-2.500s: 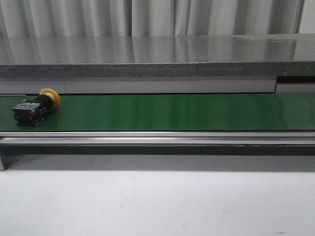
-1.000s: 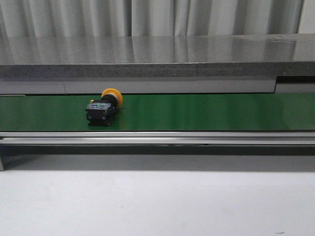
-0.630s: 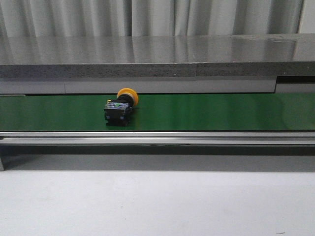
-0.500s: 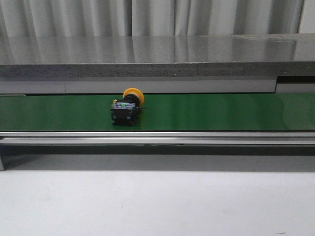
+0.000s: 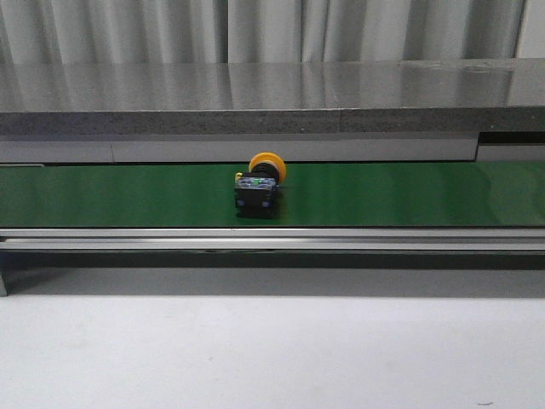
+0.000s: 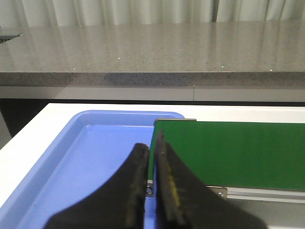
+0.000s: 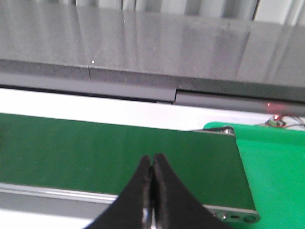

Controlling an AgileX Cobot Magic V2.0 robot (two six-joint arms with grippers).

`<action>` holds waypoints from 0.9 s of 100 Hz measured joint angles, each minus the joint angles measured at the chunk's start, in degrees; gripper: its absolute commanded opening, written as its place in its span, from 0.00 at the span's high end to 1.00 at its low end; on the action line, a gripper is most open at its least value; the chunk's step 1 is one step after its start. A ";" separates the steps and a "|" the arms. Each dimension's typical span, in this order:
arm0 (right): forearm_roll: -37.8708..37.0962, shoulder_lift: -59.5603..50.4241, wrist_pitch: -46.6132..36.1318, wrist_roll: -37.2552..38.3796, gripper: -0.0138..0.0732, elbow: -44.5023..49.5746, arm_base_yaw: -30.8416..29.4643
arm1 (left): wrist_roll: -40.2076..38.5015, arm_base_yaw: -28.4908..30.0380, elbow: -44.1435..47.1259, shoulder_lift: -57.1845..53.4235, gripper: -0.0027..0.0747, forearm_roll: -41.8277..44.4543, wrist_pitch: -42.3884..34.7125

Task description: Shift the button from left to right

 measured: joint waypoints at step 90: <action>2.70 28.33 15.69 0.00 0.28 -14.71 0.00 | 0.00 0.00 0.00 0.00 0.96 0.00 -0.09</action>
